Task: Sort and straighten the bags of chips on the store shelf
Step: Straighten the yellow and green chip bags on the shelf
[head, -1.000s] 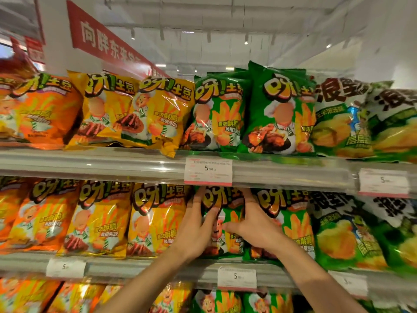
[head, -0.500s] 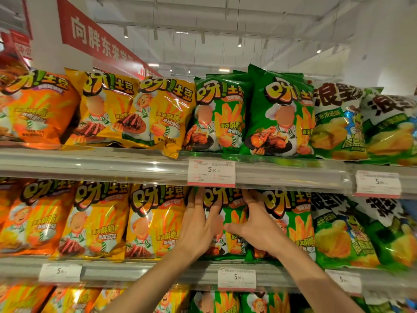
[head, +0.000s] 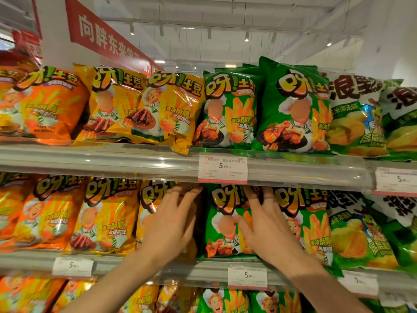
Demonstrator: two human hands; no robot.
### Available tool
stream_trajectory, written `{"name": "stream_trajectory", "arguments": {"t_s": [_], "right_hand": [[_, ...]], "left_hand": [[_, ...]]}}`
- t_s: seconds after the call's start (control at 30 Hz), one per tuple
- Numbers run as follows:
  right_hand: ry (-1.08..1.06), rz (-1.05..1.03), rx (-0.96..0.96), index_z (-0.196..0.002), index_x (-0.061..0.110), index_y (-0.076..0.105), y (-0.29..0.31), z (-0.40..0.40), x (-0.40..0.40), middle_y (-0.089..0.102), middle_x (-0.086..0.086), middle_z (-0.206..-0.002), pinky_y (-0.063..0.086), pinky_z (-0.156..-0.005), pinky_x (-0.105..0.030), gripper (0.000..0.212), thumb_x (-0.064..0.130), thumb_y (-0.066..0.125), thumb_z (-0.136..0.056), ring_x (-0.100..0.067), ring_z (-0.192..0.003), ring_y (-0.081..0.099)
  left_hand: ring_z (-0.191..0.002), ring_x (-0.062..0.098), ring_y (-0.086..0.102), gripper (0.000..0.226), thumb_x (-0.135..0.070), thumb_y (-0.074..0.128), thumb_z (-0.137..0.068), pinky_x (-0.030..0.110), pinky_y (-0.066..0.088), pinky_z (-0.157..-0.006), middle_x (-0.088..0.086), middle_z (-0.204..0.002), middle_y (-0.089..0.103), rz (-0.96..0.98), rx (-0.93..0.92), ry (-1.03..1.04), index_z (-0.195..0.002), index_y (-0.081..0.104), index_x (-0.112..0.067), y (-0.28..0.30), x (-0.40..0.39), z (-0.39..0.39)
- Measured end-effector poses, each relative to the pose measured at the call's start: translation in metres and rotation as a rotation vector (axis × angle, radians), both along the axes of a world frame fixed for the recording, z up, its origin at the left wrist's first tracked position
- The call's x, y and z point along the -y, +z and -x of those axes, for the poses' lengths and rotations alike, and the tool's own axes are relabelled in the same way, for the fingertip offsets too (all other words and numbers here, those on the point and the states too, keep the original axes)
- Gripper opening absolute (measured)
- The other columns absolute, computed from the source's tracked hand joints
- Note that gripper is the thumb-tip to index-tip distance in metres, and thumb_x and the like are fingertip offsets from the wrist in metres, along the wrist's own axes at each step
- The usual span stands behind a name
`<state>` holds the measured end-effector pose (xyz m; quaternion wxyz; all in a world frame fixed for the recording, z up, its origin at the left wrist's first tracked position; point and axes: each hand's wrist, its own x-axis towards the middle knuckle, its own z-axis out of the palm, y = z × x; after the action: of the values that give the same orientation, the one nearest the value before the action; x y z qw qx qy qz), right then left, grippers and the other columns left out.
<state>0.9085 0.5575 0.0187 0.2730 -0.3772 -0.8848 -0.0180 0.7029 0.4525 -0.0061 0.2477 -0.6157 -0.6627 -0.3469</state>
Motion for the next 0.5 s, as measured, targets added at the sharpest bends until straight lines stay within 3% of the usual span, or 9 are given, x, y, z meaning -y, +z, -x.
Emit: {"name": "stream_trajectory", "arguments": {"t_s": [0.07, 0.17, 0.23, 0.33, 0.5], "right_hand": [[0.046, -0.200, 0.086, -0.156, 0.026, 0.020, -0.004, 0.011, 0.002, 0.028, -0.016, -0.152, 0.028, -0.115, -0.053, 0.067, 0.054, 0.037, -0.098, -0.036, -0.140, 0.024], [0.120, -0.286, 0.226, -0.156, 0.032, 0.018, -0.008, 0.034, -0.004, 0.030, -0.008, -0.157, 0.013, -0.117, -0.063, 0.072, 0.066, 0.032, -0.095, -0.034, -0.145, 0.025], [0.087, -0.266, 0.259, -0.156, 0.034, 0.017, -0.011, 0.045, -0.009, 0.029, -0.005, -0.160, 0.006, -0.116, -0.065, 0.075, 0.072, 0.027, -0.093, -0.032, -0.148, 0.022], [0.037, -0.228, 0.240, -0.155, 0.034, 0.023, -0.017, 0.055, -0.010, 0.031, -0.005, -0.159, 0.011, -0.113, -0.069, 0.073, 0.071, 0.030, -0.092, -0.032, -0.149, 0.021], [-0.005, -0.261, 0.192, -0.154, 0.032, 0.028, -0.023, 0.066, -0.008, 0.031, -0.006, -0.159, 0.010, -0.112, -0.070, 0.071, 0.066, 0.034, -0.092, -0.033, -0.149, 0.020]], "left_hand": [[-0.107, 0.032, 0.055, 0.041, -0.033, 0.051, -0.092, 0.041, 0.051, -0.082, 0.012, -0.118, 0.054, 0.024, -0.171, 0.150, -0.130, 0.049, -0.021, -0.002, 0.003, 0.020], [-0.124, 0.038, 0.050, 0.045, -0.046, 0.036, -0.099, 0.051, 0.036, -0.103, 0.015, -0.132, 0.055, 0.128, -0.207, 0.274, -0.132, 0.055, -0.021, -0.011, -0.001, 0.036], [-0.142, 0.035, 0.036, 0.053, -0.051, 0.027, -0.102, 0.053, 0.021, -0.114, 0.012, -0.150, 0.046, 0.181, -0.205, 0.284, -0.144, 0.047, -0.024, -0.020, -0.006, 0.043], [-0.153, 0.026, 0.008, 0.059, -0.056, 0.018, -0.103, 0.055, 0.006, -0.120, 0.006, -0.164, 0.023, 0.212, -0.184, 0.281, -0.155, 0.029, -0.030, -0.029, -0.011, 0.049], [-0.153, 0.024, 0.002, 0.059, -0.057, 0.017, -0.103, 0.056, 0.003, -0.121, 0.006, -0.165, 0.017, 0.201, -0.168, 0.292, -0.157, 0.020, -0.032, -0.032, -0.015, 0.051]]}}
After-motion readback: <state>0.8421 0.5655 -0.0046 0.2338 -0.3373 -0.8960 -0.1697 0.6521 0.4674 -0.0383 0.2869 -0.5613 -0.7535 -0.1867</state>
